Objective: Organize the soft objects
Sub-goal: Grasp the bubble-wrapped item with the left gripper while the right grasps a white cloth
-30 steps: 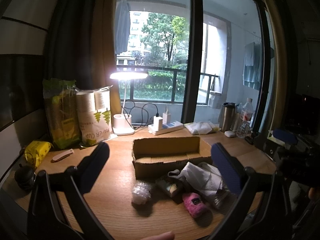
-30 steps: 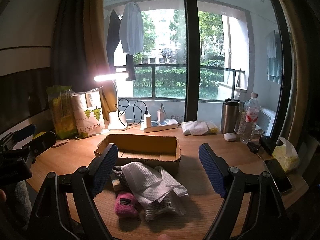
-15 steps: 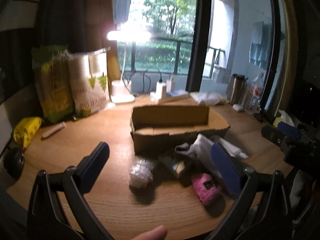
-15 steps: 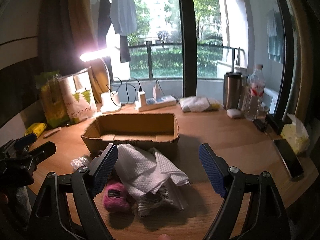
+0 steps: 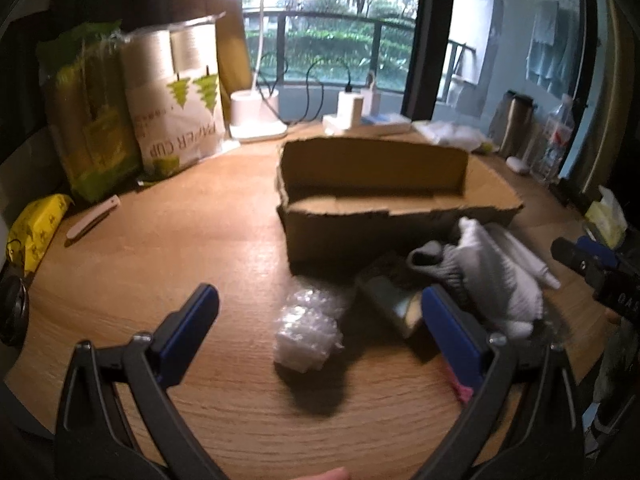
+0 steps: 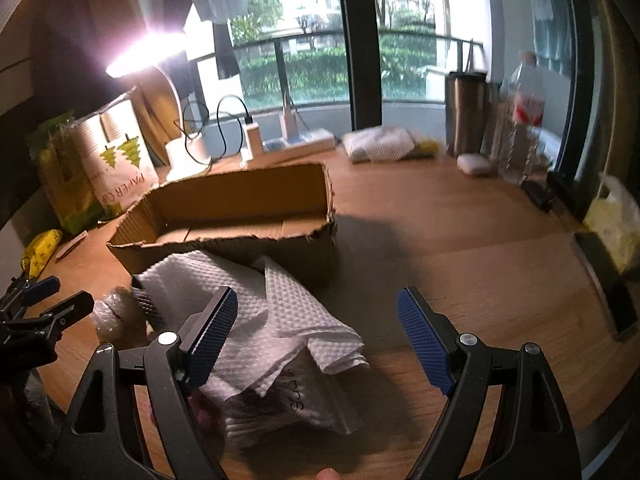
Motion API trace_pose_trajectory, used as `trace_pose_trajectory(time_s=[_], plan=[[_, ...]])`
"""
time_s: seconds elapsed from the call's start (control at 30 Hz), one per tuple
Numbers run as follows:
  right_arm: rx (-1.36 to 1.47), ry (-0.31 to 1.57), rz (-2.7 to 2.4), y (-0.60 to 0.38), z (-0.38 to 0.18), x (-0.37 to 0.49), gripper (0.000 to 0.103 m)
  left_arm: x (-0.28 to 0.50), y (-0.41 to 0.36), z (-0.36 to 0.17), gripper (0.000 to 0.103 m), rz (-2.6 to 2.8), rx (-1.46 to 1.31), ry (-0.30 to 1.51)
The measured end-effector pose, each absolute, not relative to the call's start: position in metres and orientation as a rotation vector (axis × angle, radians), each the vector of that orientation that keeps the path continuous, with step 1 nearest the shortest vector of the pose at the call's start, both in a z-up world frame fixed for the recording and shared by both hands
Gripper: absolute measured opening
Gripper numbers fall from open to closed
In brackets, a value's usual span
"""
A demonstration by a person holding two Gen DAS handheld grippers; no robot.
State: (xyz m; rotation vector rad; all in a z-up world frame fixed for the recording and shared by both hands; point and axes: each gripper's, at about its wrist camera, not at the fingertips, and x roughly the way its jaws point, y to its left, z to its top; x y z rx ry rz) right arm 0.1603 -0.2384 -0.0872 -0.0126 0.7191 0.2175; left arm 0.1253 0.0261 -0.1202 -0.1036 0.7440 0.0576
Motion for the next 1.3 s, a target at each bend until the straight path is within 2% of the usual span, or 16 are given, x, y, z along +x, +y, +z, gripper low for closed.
trace_pose_trajectory(time_s=[0.13,0.2,0.33,0.4,0.57,0.67,0.73,0.77,0.9,1.3], plan=[[-0.011,0.752,0.239,-0.234,-0.098,0.174,0.079,0.137,0.032,-0.134,0.099,0.074,-0.101,0.794],[-0.006,0.771,0.249,-0.232,-0.103,0.181,0.076,0.142,0.034,-0.140,0.092,0.083,-0.098,0.816],[0.008,0.801,0.258,-0.231,-0.110,0.192,0.075,0.148,0.038,-0.147,0.090,0.090,-0.101,0.845],[0.047,0.821,0.265,-0.235,-0.114,0.197,0.074,0.151,0.038,-0.150,0.081,0.087,-0.103,0.864],[0.096,0.871,0.292,-0.242,-0.122,0.206,0.053,0.158,0.039,-0.160,0.059,0.081,-0.120,0.913],[0.098,0.887,0.310,-0.242,-0.125,0.207,0.035,0.159,0.037,-0.161,0.049,0.061,-0.134,0.915],[0.099,0.874,0.318,-0.242,-0.122,0.205,0.017,0.159,0.033,-0.160,0.041,0.052,-0.127,0.913],[0.096,0.859,0.318,-0.242,-0.119,0.203,0.015,0.159,0.032,-0.159,0.041,0.049,-0.123,0.913],[0.082,0.792,0.315,-0.246,-0.104,0.196,0.010,0.156,0.031,-0.156,0.038,0.026,-0.135,0.907],[0.062,0.627,0.309,-0.262,-0.055,0.176,0.010,0.144,0.029,-0.112,0.037,-0.014,-0.159,0.794]])
